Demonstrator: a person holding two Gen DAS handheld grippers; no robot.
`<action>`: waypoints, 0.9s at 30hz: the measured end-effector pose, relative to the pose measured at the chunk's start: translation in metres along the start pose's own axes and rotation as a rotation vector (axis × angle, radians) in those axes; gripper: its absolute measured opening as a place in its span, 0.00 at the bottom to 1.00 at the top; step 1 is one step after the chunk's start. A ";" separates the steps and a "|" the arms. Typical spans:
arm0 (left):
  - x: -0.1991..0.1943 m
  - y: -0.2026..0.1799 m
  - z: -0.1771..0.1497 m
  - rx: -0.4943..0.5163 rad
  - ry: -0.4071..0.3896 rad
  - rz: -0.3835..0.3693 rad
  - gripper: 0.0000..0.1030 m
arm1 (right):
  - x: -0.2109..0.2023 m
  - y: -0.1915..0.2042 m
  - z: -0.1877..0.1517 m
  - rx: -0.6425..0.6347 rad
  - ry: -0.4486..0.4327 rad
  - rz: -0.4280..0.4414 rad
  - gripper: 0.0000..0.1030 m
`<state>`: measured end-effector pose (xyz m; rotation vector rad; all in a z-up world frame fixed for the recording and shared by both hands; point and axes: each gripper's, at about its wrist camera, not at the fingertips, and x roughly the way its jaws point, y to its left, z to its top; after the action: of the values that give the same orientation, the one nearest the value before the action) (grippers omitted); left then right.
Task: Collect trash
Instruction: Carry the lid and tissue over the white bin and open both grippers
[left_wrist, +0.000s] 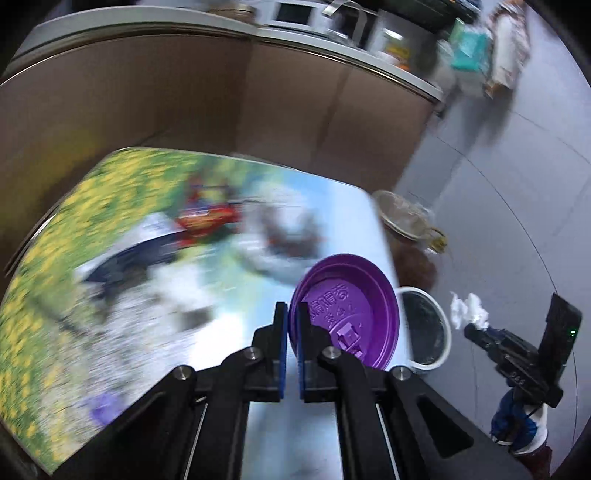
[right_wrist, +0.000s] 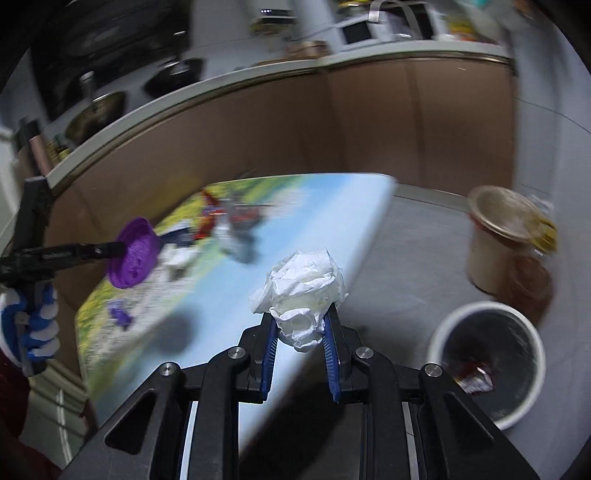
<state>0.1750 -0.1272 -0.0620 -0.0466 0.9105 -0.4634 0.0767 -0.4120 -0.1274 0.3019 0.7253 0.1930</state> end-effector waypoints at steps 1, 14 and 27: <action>0.009 -0.014 0.003 0.019 0.008 -0.013 0.03 | -0.002 -0.013 -0.003 0.024 -0.001 -0.017 0.23; 0.172 -0.199 0.021 0.240 0.174 -0.131 0.04 | 0.014 -0.154 -0.028 0.205 0.059 -0.290 0.24; 0.291 -0.260 0.001 0.266 0.340 -0.128 0.06 | 0.066 -0.211 -0.041 0.204 0.148 -0.406 0.42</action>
<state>0.2324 -0.4799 -0.2191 0.2233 1.1758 -0.7230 0.1123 -0.5838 -0.2683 0.3294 0.9394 -0.2479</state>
